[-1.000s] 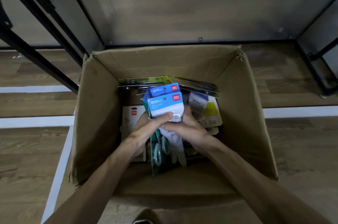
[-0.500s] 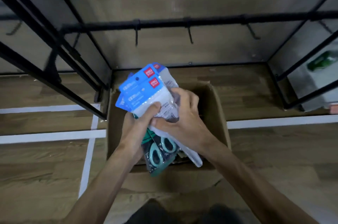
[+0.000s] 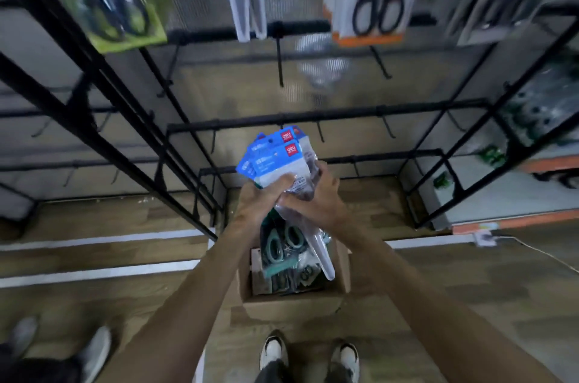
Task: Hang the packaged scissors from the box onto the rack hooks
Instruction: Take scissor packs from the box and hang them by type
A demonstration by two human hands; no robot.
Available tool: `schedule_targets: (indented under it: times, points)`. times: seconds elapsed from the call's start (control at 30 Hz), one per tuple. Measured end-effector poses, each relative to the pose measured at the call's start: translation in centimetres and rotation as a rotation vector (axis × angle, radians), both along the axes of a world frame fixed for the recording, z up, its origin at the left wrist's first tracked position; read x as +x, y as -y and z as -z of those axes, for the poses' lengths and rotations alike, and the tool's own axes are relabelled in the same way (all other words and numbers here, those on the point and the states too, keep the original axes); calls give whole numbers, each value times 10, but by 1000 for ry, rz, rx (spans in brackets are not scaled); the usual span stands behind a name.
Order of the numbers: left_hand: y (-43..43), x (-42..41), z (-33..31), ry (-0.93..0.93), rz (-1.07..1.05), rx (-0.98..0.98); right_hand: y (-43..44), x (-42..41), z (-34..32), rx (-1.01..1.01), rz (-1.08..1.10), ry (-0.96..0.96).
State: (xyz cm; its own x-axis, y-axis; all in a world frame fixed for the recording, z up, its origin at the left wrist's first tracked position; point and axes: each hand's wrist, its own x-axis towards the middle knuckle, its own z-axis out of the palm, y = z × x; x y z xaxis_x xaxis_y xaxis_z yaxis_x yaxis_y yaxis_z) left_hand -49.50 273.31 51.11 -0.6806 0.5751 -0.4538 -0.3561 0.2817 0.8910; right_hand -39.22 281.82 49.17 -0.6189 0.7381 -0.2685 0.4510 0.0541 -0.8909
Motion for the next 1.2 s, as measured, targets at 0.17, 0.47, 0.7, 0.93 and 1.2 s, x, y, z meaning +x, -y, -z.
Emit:
schedule_targets:
  times: [0.17, 0.47, 0.7, 0.93, 1.2]
  points:
    - [10, 17, -114, -5, 44, 78, 5, 22, -117, 2, -18, -57]
    - [19, 97, -245, 25, 87, 197, 17, 106, -244, 96, 47, -176]
    - [8, 175, -289, 137, 129, 235, -1, 192, -302, 34, 232, -275]
    - [2, 218, -294, 134, 63, 273, -23, 237, -317, -158, 456, -453]
    - [-23, 212, -294, 60, 16, 193, -53, 242, -321, -46, 432, -422]
